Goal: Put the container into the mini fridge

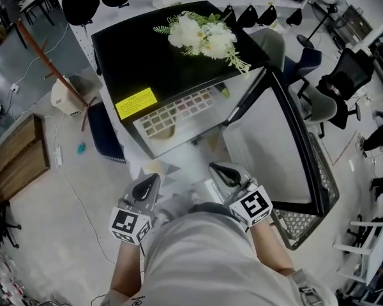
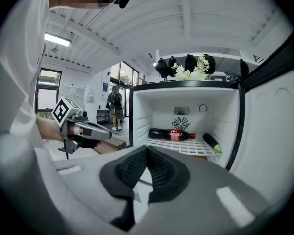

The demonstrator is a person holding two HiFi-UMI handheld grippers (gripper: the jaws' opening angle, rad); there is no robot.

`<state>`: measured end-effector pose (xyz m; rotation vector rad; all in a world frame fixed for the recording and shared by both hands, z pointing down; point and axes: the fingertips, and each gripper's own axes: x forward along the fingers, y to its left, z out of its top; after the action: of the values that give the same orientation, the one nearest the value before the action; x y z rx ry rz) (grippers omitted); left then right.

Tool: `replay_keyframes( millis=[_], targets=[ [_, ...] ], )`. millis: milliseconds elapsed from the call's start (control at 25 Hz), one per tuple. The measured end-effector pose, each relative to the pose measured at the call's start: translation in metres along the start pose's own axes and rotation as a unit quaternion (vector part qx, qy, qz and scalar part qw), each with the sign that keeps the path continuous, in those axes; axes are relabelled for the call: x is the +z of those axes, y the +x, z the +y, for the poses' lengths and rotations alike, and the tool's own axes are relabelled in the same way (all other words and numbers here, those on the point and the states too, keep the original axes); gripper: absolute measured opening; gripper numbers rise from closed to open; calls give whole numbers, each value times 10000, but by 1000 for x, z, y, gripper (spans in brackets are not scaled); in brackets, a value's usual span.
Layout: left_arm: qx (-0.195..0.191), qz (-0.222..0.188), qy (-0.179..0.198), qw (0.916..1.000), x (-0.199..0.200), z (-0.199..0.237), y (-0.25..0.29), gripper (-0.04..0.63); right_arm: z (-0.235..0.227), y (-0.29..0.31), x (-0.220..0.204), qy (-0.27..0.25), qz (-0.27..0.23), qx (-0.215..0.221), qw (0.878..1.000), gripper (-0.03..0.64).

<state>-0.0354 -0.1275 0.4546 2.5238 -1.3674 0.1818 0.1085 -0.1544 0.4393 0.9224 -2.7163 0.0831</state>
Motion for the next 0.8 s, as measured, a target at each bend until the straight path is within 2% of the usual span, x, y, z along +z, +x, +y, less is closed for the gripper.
replay_keyframes(
  millis=[120,480,800],
  targets=[
    [-97,-68,-15,9999,5,-1,4,3,-3,-7,7,116,-206,-116,9997,3],
    [-282,-277,-121,9991,15,3,11,3,-7,-13,1,243,-209,-371,9988,3],
    [-385,-226,-30,9990,15,1,15,3,-14,-15,0,269,-251,-527,9979,3]
  ],
)
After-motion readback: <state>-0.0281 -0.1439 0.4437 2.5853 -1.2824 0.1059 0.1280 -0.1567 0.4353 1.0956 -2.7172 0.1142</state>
